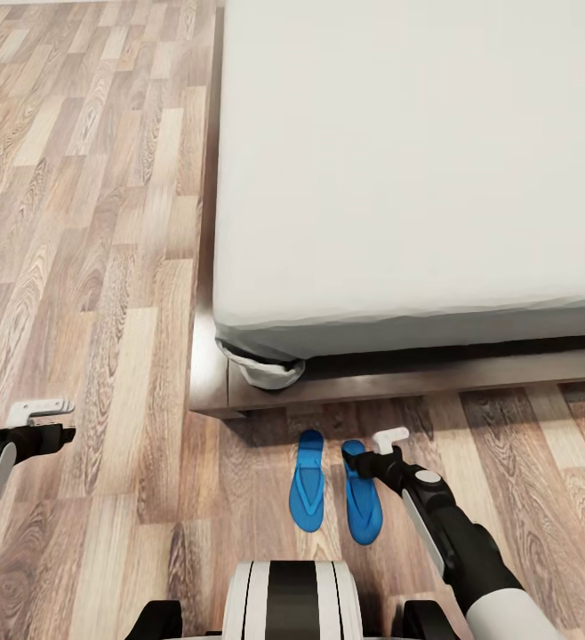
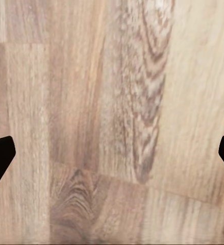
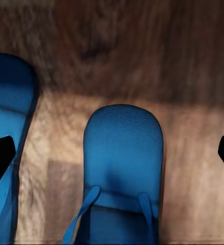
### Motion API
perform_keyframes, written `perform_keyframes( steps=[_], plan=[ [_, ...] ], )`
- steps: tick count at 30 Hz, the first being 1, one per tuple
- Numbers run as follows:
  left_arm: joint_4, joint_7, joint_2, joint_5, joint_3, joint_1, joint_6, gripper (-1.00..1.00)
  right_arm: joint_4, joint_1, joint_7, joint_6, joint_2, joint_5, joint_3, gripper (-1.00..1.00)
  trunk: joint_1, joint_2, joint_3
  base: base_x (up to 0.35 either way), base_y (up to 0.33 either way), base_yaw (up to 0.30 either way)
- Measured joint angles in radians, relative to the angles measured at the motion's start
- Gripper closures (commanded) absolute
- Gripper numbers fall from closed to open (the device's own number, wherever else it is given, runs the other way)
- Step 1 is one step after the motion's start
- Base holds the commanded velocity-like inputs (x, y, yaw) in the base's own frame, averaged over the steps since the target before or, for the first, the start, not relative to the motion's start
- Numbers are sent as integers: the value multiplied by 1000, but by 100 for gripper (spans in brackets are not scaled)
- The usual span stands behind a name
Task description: In the bedroom, move the book from the bed onto either nightstand, and place the two sandals side by side next to the bed.
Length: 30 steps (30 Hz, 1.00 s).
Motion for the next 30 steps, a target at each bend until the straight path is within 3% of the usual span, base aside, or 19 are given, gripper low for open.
perform_keyframes(
  steps=[14,19,30],
  plan=[
    [4,2,-5,-2,1,18,1,-100,2,16,-2,0,-2,0,1,-100,0,0,0,0,0,0],
    [4,2,-6,-2,1,18,1,-100,2,16,-2,0,-2,0,1,-100,-2,1,19,0,0,0],
    [4,2,-6,-2,1,18,1,-100,2,16,-2,0,-3,0,1,-100,-2,1,19,0,0,0]
  ],
)
